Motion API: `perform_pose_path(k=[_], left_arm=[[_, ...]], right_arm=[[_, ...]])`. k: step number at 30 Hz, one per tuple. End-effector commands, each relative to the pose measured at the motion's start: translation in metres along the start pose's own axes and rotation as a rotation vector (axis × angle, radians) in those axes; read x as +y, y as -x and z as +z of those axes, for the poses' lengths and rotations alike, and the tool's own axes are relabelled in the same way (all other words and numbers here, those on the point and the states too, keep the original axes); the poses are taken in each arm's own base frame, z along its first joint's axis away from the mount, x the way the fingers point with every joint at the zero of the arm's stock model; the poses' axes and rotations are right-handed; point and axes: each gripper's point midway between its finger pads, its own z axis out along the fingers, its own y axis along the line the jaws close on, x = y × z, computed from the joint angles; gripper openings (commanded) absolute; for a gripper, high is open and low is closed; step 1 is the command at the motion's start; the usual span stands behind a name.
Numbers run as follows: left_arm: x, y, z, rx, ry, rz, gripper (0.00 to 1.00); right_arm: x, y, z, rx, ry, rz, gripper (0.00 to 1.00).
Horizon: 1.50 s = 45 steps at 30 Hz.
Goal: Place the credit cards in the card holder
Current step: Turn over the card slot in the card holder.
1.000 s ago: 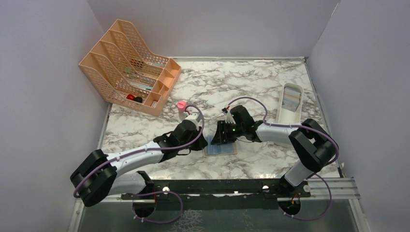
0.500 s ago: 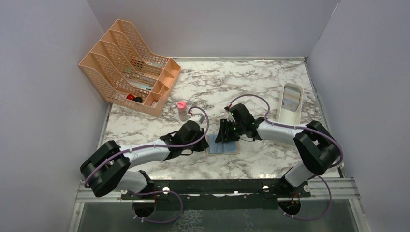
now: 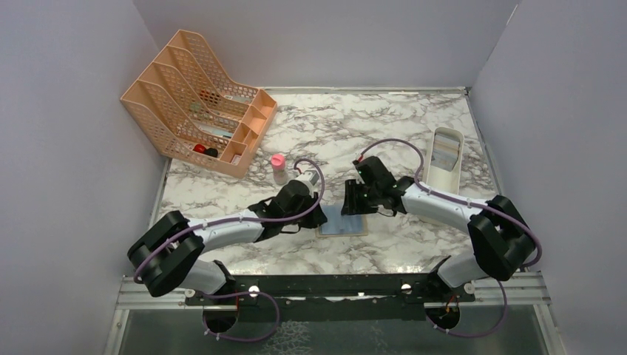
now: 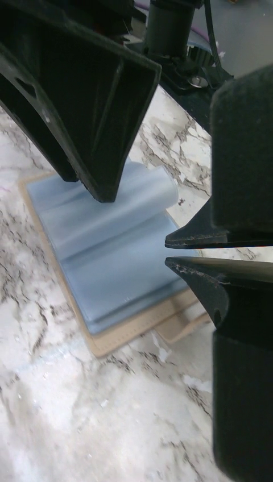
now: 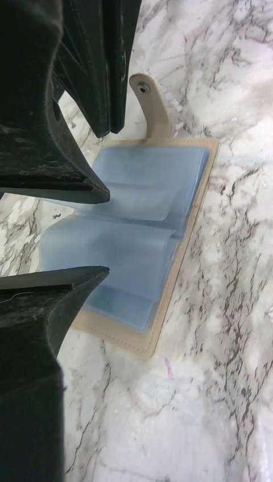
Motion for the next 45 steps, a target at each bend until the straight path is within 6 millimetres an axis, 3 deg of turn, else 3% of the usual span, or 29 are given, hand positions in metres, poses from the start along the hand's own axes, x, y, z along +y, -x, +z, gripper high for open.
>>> perform_pose_path(k=[1,9,14,17,24,28,31,35,39,41,45], left_arm=[[-0.029,0.013,0.008,-0.006,-0.11,0.016,0.14],[-0.044,0.02,0.03,0.016,-0.167,0.04,0.14],[-0.053,0.02,0.042,0.042,-0.2,0.042,0.14],[-0.056,0.021,0.046,0.044,-0.209,0.045,0.14],[-0.051,0.01,0.061,0.068,-0.204,0.045,0.13],[-0.035,-0.007,0.076,0.106,-0.164,0.044,0.13],[-0.033,-0.017,0.082,0.141,-0.179,0.033,0.13],[-0.044,-0.01,0.074,0.125,-0.217,0.02,0.13],[-0.069,0.017,0.046,0.042,-0.287,0.034,0.15],[-0.072,0.026,0.033,0.0,-0.287,0.042,0.18],[-0.062,0.036,0.014,-0.045,-0.204,0.07,0.25]], right_arm=[[-0.009,0.009,-0.013,-0.033,-0.079,-0.029,0.49],[-0.024,0.022,-0.038,-0.097,-0.182,-0.048,0.49],[-0.031,0.053,-0.061,-0.202,-0.249,-0.105,0.52],[-0.041,0.082,-0.078,-0.279,-0.28,-0.106,0.55],[-0.1,0.155,-0.125,-0.446,-0.391,-0.013,0.56],[-0.138,0.178,-0.15,-0.505,-0.431,0.048,0.54],[-0.155,0.192,-0.166,-0.572,-0.445,0.06,0.54],[-0.17,0.207,-0.181,-0.644,-0.5,-0.03,0.54],[-0.187,0.218,-0.202,-0.694,-0.59,-0.109,0.52],[-0.2,0.221,-0.217,-0.716,-0.626,-0.162,0.52],[-0.205,0.224,-0.225,-0.712,-0.686,-0.416,0.52]])
